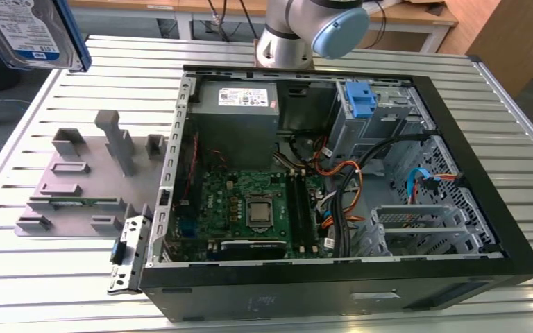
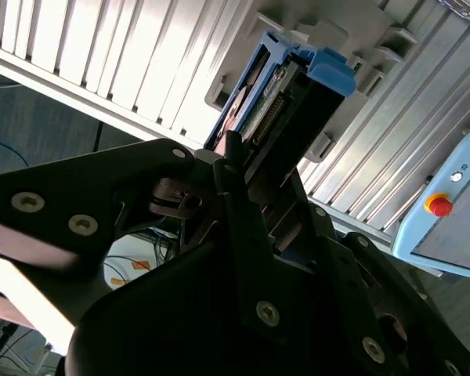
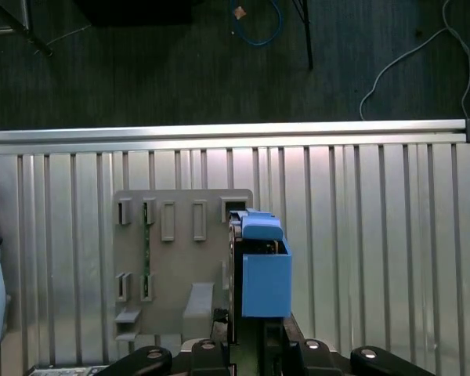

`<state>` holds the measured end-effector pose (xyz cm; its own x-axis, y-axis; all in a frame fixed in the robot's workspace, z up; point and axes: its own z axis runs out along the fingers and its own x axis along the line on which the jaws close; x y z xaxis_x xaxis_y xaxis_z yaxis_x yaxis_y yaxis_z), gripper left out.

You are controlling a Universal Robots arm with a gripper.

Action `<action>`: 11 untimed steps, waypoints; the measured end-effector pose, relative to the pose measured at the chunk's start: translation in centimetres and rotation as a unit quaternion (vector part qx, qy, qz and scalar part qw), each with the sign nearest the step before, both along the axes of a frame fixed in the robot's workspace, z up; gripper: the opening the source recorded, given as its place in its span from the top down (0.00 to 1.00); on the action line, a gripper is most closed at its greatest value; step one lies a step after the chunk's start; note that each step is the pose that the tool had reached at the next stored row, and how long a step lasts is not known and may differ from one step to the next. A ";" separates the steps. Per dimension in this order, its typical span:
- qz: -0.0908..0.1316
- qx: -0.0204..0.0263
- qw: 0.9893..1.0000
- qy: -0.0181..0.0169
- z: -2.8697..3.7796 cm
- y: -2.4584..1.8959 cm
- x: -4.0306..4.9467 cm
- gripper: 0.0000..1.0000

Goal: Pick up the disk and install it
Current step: 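Pick up the disk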

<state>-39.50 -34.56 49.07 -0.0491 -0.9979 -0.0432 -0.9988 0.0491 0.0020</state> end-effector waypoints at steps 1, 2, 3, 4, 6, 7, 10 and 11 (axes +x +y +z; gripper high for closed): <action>0.000 0.000 1.000 0.000 0.01 0.00 0.00 0.65; 0.000 0.000 1.000 0.000 0.01 0.00 0.00 0.65; 0.000 0.000 1.000 0.000 0.02 0.00 0.00 0.65; 0.000 0.000 1.000 0.000 0.02 0.00 0.00 0.65; 0.000 0.000 1.000 0.000 0.02 0.00 0.02 0.65; 0.000 0.000 1.000 0.000 0.03 0.00 0.06 0.65; 0.000 0.000 1.000 0.000 0.02 0.00 0.23 0.65; 0.000 0.000 1.000 0.000 0.02 0.00 0.28 0.65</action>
